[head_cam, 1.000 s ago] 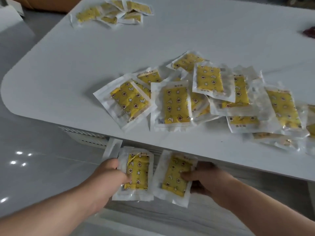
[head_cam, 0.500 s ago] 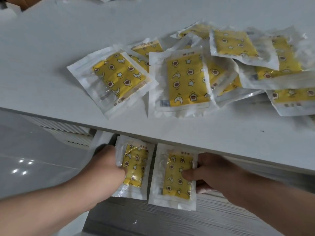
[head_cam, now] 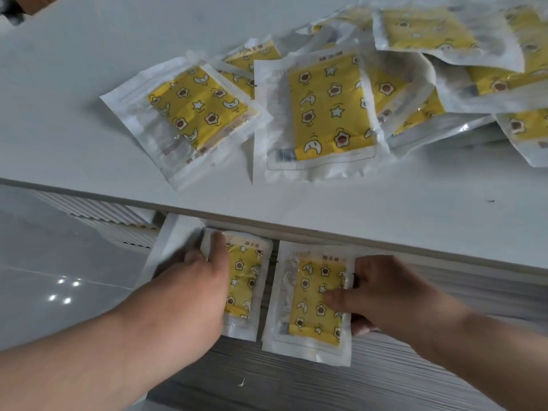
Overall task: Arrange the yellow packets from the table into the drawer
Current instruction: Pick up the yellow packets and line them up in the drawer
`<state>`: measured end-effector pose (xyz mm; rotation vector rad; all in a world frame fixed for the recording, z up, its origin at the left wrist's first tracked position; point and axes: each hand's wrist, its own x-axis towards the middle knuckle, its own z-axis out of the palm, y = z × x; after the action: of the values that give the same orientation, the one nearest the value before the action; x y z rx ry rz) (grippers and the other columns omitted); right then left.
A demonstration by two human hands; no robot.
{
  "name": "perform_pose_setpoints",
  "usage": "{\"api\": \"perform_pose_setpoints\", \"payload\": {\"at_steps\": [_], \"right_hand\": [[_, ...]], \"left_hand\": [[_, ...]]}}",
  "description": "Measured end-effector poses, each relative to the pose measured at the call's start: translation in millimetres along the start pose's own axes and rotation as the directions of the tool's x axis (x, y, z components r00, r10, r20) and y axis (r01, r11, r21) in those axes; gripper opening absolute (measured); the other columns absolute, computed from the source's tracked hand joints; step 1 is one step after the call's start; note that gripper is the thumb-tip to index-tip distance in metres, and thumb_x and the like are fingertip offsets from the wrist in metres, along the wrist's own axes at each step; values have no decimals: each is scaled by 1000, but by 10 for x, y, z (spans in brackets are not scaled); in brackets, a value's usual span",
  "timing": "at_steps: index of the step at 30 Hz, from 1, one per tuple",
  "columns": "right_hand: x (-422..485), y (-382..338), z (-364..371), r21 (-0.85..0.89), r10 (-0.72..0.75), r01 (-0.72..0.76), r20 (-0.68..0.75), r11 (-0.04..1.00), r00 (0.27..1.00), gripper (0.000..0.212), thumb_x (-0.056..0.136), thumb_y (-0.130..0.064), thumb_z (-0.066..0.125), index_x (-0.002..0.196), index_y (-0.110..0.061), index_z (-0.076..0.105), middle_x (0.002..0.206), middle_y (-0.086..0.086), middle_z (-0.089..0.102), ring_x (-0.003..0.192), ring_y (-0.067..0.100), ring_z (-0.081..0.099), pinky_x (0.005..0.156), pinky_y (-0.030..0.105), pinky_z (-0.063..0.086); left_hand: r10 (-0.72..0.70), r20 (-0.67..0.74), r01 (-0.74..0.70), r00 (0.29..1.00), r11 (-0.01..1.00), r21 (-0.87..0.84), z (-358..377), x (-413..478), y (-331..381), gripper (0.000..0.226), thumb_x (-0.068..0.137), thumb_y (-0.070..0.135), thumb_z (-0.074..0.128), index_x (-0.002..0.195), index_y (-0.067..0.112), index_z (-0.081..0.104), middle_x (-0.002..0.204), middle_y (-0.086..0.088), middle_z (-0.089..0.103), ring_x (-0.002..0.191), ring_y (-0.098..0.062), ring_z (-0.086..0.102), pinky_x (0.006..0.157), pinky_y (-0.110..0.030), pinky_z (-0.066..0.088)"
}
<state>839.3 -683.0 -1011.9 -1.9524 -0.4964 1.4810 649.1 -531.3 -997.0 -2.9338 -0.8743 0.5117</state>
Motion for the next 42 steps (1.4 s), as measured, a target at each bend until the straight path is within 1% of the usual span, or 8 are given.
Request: {"api": "perform_pose_setpoints", "payload": {"at_steps": [5,8,11,14,16,19,26,42], "right_hand": [[-35,-76,-6,-220,-6,-7,-59,975,998,17,85,-27,73,87,-11,71,73,0,77,65,16,75,74,40,62],[-167,-114,-44,-556,-96,-22,-181,831,979,42,86,-50,63,74,-11,69,61,-1,72,55,14,68,62,31,59],[-364,-84,-61,-850,-327,52,-144,524,934,48,84,-68,48,106,-26,53,95,-6,64,79,7,61,63,21,48],[-496,90,19,-943,-368,152,34,297,929,87,75,-83,40,143,-45,0,154,-4,18,130,12,45,97,30,50],[-446,254,47,-969,-518,166,48,184,854,98,65,-89,44,147,-42,20,154,7,27,121,19,57,77,34,60],[-411,363,96,-958,-613,202,37,202,789,91,57,-83,57,133,-33,53,141,17,50,98,23,70,54,31,60],[-298,438,207,-914,-688,317,60,253,724,69,62,-65,73,120,-31,56,131,10,53,89,17,68,52,26,60],[-162,379,277,-892,-728,379,88,245,680,62,73,-69,53,118,-26,59,121,3,57,90,19,63,62,34,62]], "left_hand": [[49,-9,-46,999,975,216,-116,-65,-1,72,79,2,50,147,6,27,99,-3,67,66,-15,55,46,-22,37],[197,-111,-172,974,965,200,-177,-126,-124,49,49,15,84,96,12,69,65,0,60,46,-15,48,36,-19,23],[428,-99,-413,898,900,140,-108,-165,-227,64,48,45,88,104,24,67,91,4,64,72,-15,64,57,-31,57],[550,-21,-536,835,821,198,-80,-188,-254,94,50,60,83,130,26,51,124,-2,59,102,-19,65,82,-40,56],[600,43,-592,799,770,240,-54,-187,-232,98,50,56,85,134,24,47,132,-6,55,107,-23,63,82,-41,56],[660,44,-643,750,711,285,-65,-143,-187,88,53,39,88,131,21,51,132,-12,56,107,-28,61,78,-43,58],[648,-16,-631,762,747,209,-41,-112,-218,72,59,10,78,124,19,49,119,-6,58,101,-24,61,68,-42,58],[592,-51,-569,804,792,223,-3,-133,-251,59,66,39,75,116,11,60,114,-6,63,99,-25,62,83,-44,54]]}}
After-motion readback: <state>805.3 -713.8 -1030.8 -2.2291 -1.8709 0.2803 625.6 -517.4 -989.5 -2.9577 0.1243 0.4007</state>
